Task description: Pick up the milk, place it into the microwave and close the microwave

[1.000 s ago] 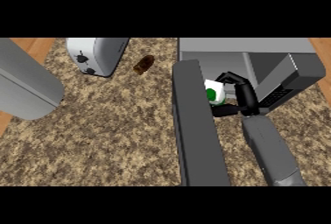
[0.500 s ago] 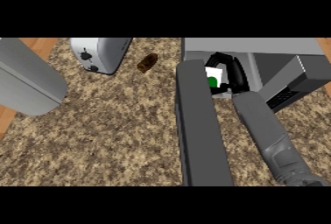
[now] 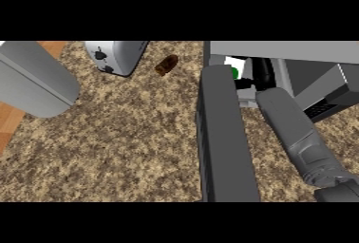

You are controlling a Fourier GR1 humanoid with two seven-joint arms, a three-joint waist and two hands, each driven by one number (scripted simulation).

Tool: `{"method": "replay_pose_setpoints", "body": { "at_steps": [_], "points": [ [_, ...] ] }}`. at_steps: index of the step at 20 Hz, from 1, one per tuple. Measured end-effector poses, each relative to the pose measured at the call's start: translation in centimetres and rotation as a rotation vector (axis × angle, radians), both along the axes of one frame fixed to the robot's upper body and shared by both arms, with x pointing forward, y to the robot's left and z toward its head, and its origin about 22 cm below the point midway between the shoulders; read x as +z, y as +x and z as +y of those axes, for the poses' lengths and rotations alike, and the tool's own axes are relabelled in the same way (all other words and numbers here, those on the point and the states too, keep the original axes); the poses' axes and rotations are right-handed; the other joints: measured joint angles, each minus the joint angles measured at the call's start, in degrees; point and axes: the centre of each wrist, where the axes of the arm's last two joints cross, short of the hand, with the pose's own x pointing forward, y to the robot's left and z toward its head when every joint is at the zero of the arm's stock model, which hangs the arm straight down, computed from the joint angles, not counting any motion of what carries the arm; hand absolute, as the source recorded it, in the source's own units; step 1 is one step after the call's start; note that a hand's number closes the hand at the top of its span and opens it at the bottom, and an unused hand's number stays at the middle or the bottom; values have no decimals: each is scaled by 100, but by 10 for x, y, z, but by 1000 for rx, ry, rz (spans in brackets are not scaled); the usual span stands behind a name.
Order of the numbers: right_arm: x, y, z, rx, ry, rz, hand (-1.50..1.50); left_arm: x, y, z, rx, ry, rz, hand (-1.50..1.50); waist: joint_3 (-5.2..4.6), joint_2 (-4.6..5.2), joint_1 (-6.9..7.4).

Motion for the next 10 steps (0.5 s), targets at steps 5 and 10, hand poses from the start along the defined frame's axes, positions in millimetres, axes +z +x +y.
{"method": "replay_pose_setpoints", "body": {
  "at_steps": [5, 10],
  "points": [
    [10, 6, -11, -96, -94, -79, 150, -1, 5, 2, -13, 6, -7, -150, 3, 63, 112],
    [12, 6, -23, -154, -178, -119, 150, -3, 9, 4, -35, 8, -6, -150, 5, 114, 216]
  ]
}}
